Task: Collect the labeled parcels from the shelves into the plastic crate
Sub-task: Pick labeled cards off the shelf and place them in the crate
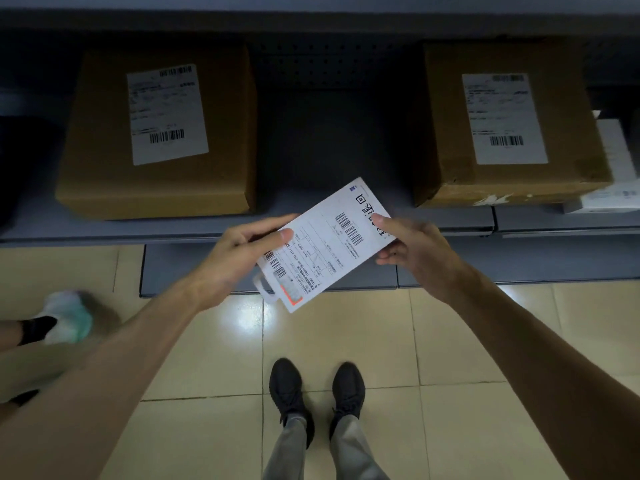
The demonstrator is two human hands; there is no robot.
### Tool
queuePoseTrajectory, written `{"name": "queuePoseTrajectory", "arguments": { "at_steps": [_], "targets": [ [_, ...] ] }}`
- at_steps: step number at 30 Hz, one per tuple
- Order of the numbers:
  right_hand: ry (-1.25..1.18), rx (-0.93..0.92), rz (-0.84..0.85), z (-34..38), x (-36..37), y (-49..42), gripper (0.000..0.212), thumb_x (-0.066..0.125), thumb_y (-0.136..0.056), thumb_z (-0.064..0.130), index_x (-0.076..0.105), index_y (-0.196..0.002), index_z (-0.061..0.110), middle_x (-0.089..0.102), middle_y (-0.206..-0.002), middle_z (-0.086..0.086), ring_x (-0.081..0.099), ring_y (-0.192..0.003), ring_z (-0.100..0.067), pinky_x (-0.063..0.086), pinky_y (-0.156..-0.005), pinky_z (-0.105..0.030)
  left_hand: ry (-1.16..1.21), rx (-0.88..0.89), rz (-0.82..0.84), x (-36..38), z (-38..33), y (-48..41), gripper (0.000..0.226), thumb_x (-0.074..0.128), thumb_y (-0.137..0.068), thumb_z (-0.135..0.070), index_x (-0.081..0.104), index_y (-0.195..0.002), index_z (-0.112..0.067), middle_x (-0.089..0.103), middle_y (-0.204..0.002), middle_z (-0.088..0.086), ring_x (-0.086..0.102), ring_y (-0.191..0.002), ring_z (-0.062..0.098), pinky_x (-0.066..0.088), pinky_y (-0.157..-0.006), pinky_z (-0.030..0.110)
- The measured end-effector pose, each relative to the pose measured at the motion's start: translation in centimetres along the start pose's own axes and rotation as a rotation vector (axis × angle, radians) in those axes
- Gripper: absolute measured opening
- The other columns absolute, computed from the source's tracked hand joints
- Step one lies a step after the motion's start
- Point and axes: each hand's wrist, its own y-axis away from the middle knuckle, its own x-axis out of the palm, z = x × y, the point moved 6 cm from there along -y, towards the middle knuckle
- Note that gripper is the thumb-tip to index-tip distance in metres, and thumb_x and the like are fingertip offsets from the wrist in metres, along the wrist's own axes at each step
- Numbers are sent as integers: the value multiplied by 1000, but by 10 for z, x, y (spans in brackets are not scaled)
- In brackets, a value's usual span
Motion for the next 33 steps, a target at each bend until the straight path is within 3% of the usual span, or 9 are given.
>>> {"name": "queuePoseTrajectory", "arguments": {
  "at_steps": [5, 10, 11, 14, 18, 24, 28, 31, 33],
  "targets": [
    [-114, -76, 63, -1, -3, 15, 30, 61, -96, 29, 72, -113, 6, 73, -112, -14, 67, -108, -32, 55, -95, -39, 198, -44, -202, -2, 15, 3, 40, 72, -89, -26, 66, -129, -19, 76, -108, 1, 71, -97, 11, 53, -77, 21],
    [-366, 41, -9, -24, -12, 21, 64, 76, -79, 32, 55, -131, 2, 71, -117, -16, 69, -106, -32, 59, -86, -35, 474, -80, -197, 24, 30, 17, 59, 73, -82, -32, 60, -130, -2, 73, -120, 12, 69, -114, 27, 53, -98, 39],
    [-403, 49, -4, -31, -11, 22, 60, 74, -84, 28, 52, -132, 0, 68, -120, -19, 70, -105, -33, 59, -83, -35, 493, -91, -178, 34, 33, 19, 59, 76, -82, -32, 59, -130, -2, 72, -121, 14, 68, -116, 28, 53, -99, 41],
    [-419, -2, 47, -47, -1, 27, 38, 43, -102, -2, 44, -139, -3, 54, -135, -29, 66, -109, -40, 58, -86, -38, 478, -106, -114, 63, 37, 16, 56, 79, -87, -27, 54, -132, -4, 71, -124, 13, 67, -118, 24, 53, -99, 41],
    [-325, 26, 92, -41, 22, 40, 39, 57, -98, 27, 60, -132, 10, 67, -124, -14, 67, -111, -32, 54, -96, -46, 510, -57, -125, 80, 31, 7, 54, 70, -94, -21, 48, -140, -3, 66, -133, 10, 66, -120, 24, 50, -106, 45],
    [-130, 9, -9, -28, 9, 39, 37, 65, -92, 39, 69, -117, 12, 74, -110, -7, 69, -107, -24, 48, -103, -50, 336, -11, -117, 59, 15, 6, 37, 62, -99, -17, 57, -135, -10, 72, -122, 6, 70, -113, 22, 57, -95, 39],
    [-2, -104, -18, -2, 8, 26, 32, 63, -95, 36, 68, -116, 13, 73, -106, -9, 68, -103, -28, 53, -96, -47, 186, 34, -88, 47, 3, 3, 33, 58, -101, -20, 60, -133, -16, 74, -118, 3, 71, -110, 21, 59, -92, 38],
    [7, -159, 36, 9, 22, 23, 31, 56, -100, 25, 61, -131, 20, 74, -112, -1, 71, -102, -18, 58, -81, -30, 137, 61, -90, 47, -3, 1, 35, 55, -103, -23, 59, -138, -23, 74, -119, 2, 71, -108, 18, 59, -90, 32],
    [-39, -169, 39, 8, 28, 23, 36, 55, -101, 20, 56, -136, 20, 73, -114, -1, 71, -102, -15, 58, -79, -27, 128, 81, -113, 49, -5, 3, 35, 53, -104, -24, 58, -139, -28, 74, -118, -1, 72, -105, 14, 59, -89, 30]
  ]
}}
